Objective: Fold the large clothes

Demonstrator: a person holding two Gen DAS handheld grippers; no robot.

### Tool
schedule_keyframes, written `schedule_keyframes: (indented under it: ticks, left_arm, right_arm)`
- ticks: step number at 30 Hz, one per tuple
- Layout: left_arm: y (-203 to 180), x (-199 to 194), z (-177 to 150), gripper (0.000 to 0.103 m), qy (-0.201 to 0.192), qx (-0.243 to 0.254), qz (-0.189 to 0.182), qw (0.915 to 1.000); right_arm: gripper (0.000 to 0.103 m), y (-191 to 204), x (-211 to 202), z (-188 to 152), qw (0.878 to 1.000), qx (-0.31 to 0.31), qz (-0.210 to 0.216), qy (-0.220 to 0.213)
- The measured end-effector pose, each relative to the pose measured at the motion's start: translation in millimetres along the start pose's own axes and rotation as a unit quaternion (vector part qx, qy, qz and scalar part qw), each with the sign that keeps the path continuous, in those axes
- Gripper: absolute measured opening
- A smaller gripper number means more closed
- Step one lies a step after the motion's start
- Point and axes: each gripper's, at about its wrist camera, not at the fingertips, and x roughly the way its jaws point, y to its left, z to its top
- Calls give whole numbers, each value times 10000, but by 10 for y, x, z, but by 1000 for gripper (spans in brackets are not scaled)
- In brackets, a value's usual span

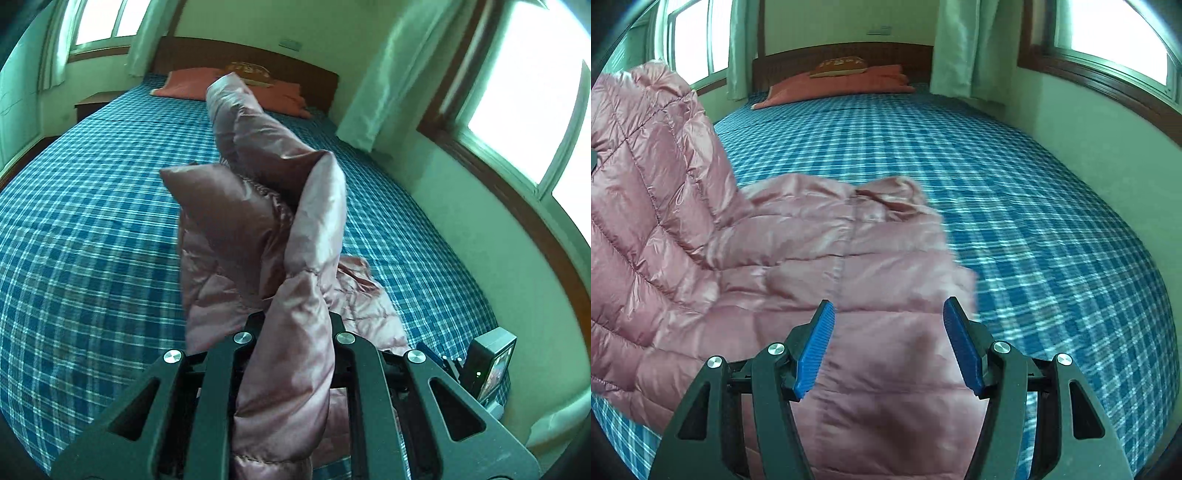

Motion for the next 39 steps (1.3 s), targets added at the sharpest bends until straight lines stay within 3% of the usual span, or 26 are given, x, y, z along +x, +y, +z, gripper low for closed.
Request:
schedule_keyframes:
  ticks: [6, 16, 24, 39]
  left_arm:
    - [-637, 536, -187, 12, 454, 335, 73, 9984]
    - [-1077, 1360, -815, 11, 1120, 376, 228, 9927]
    - [-1264, 1580, -967, 12, 1098, 580, 478, 9911]
    - [-1315, 1664, -1028, 12, 985, 790, 660, 9898]
  right_arm:
    - [61, -577, -35, -126, 9992, 297, -264, 85]
    - [61, -1151, 181, -401, 9954, 736, -447, 417]
    - [61, -1389, 307, -506, 9920, 1057, -431, 530]
    - [61, -1454, 405, -586, 9902, 1116, -520, 662]
